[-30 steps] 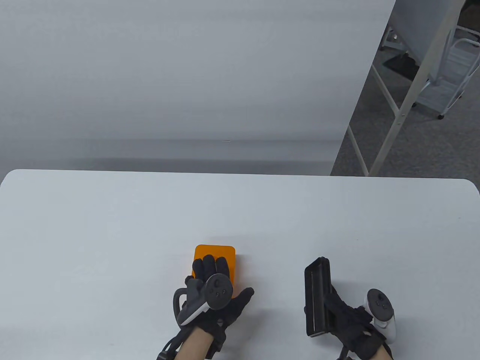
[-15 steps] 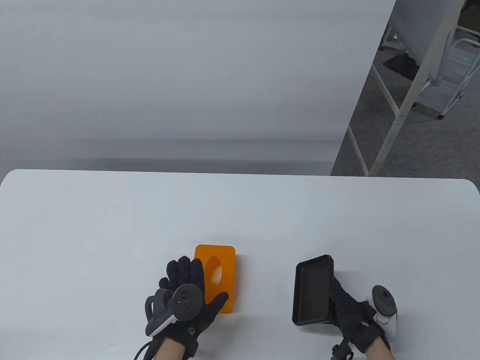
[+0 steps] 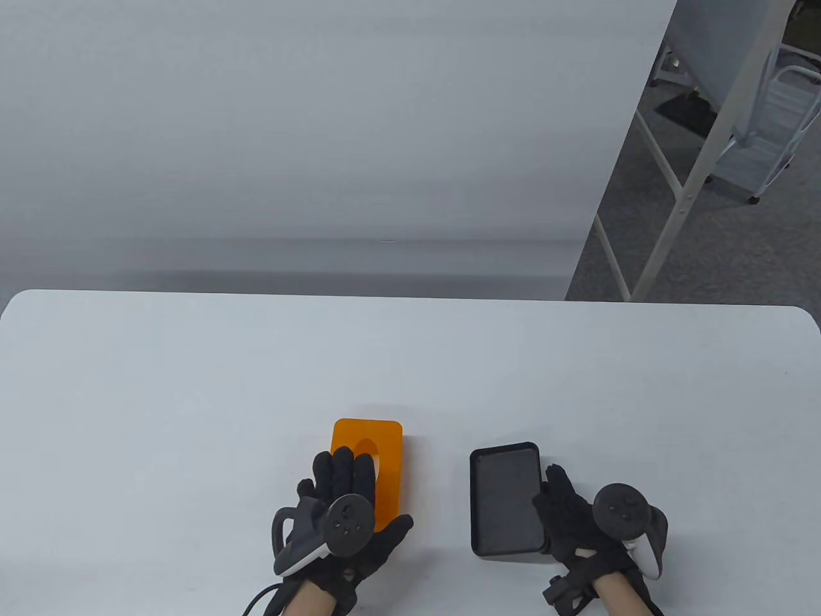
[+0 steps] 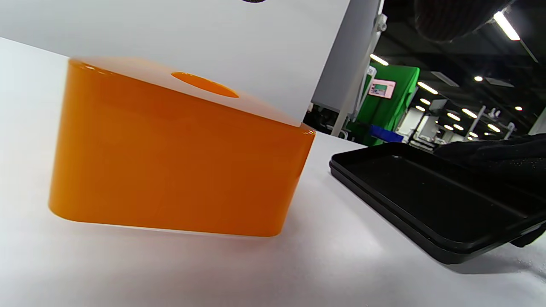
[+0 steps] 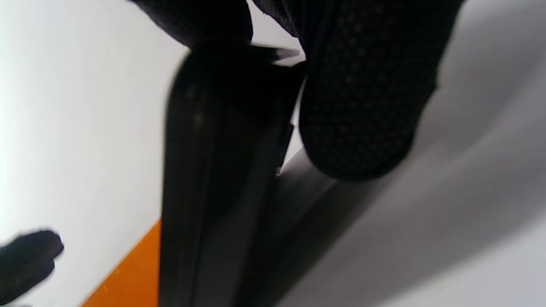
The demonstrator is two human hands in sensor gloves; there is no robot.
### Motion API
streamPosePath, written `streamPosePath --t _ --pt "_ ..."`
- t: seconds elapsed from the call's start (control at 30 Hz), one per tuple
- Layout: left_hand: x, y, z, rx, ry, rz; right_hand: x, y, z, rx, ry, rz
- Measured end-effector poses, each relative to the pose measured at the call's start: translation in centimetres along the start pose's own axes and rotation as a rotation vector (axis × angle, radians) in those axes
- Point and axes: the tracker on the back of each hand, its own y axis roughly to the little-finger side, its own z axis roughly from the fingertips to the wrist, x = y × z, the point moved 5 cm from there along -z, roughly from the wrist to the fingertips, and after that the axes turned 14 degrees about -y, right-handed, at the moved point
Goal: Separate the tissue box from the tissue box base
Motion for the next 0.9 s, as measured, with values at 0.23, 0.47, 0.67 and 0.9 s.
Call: streamPosePath --t 0.23,0.47,0.67,0.9 --pt "-0.2 -0.4 0.1 -0.014 0.007 -0.013 1.4 -1.9 0.1 -0.016 -0.132 0.200" --pt "-0.6 -0.7 0.1 -0.023 0.017 -0.030 0.9 -3.6 0.8 -0.026 -0.161 0.405" --pt "-0.5 -1.1 0.1 -0.042 0.018 -0.005 -0.3 -5.5 2.0 -0.005 -0.207 0.525" --pt "-0.1 -1.5 0.0 -0.053 0.009 -0.010 -0.1 -5.1 2.8 0.068 -0.247 0.656"
